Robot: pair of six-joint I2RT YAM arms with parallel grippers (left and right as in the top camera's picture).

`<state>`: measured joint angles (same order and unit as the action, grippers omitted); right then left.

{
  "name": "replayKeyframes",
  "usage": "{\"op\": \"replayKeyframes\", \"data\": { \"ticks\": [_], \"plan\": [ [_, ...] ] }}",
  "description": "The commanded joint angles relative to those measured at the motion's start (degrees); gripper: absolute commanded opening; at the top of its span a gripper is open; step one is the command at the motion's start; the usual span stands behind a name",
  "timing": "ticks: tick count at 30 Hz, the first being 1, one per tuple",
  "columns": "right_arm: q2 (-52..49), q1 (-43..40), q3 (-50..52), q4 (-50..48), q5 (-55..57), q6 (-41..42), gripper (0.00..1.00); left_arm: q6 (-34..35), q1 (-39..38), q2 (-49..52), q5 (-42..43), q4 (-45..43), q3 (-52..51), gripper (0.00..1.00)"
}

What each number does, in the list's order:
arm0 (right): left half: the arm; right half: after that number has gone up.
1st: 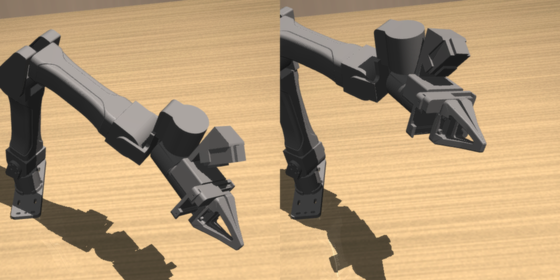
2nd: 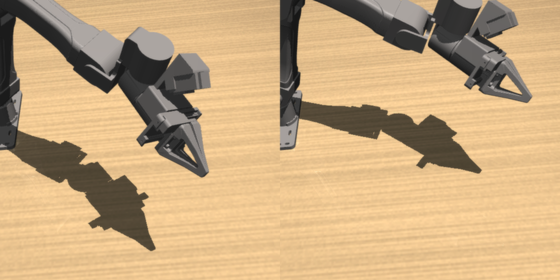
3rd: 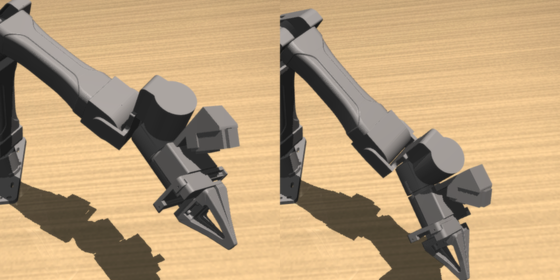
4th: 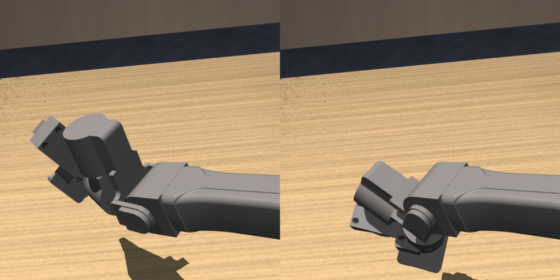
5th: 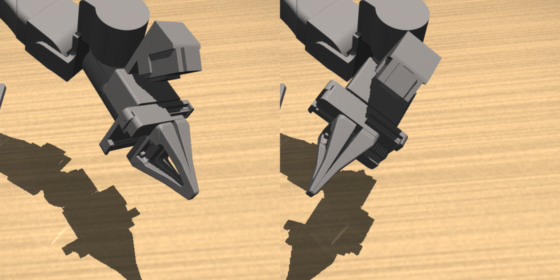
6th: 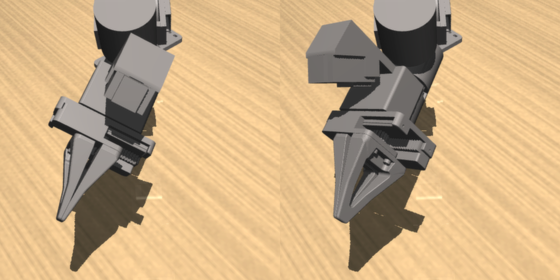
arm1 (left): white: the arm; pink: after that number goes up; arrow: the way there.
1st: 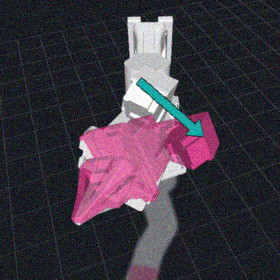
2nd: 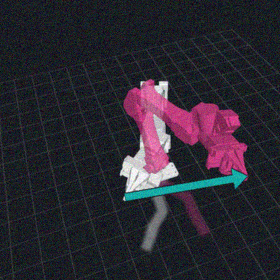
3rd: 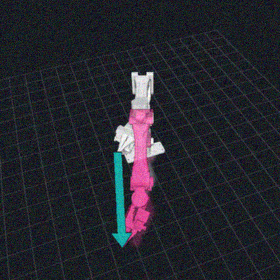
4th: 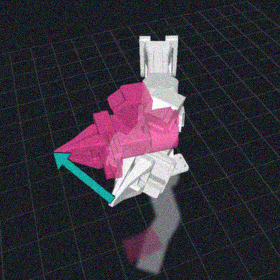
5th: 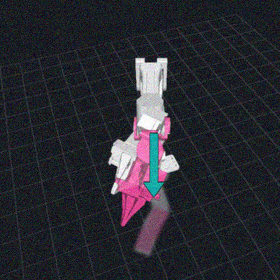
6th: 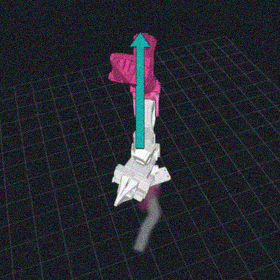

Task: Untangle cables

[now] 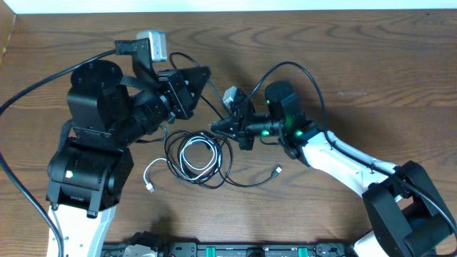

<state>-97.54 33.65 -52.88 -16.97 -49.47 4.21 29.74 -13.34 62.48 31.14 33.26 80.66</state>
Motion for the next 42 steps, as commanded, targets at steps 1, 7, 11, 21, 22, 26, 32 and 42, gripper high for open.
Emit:
{"op": "replayKeyframes", "data": {
  "ticks": [1, 7, 11, 21, 22, 26, 32, 42],
  "plan": [
    [0.26, -2.40, -0.57, 0.52, -0.63, 3.21, 0.01, -1.27, -0.09, -0.42, -10.36, 2.95, 1.11, 0.24],
    [1.97, -7.63, -0.57, 0.52, -5.18, 9.68, 0.01, -2.32, -0.09, -0.37, -13.90, 9.70, 1.11, 0.57],
    [5.33, -10.95, -0.57, 0.52, -8.22, 11.74, 0.01, -2.34, -0.09, -0.24, -14.16, 14.60, 0.90, 0.58],
    [18.82, -15.08, -0.57, 1.07, -7.80, 12.98, 0.01, -4.07, -0.09, 2.99, -14.27, 28.17, 0.46, 0.57],
    [19.91, -15.37, -0.57, 1.18, -7.63, 13.20, 0.01, -4.26, -0.09, 3.39, -14.25, 28.79, 0.46, 0.57],
    [23.34, -16.48, -0.59, 1.11, -6.49, 15.04, 0.01, -4.46, -0.09, 5.05, -14.25, 30.18, 0.46, 0.58],
    [28.30, -18.14, -0.61, 0.92, -3.91, 15.10, 0.01, -4.46, -0.13, 6.91, -14.08, 31.47, 0.39, 0.57],
    [35.39, -21.70, -0.70, -6.54, -1.44, 18.71, 0.01, -4.46, -0.15, 9.49, -13.77, 32.94, 0.17, 0.58]
  ]
}}
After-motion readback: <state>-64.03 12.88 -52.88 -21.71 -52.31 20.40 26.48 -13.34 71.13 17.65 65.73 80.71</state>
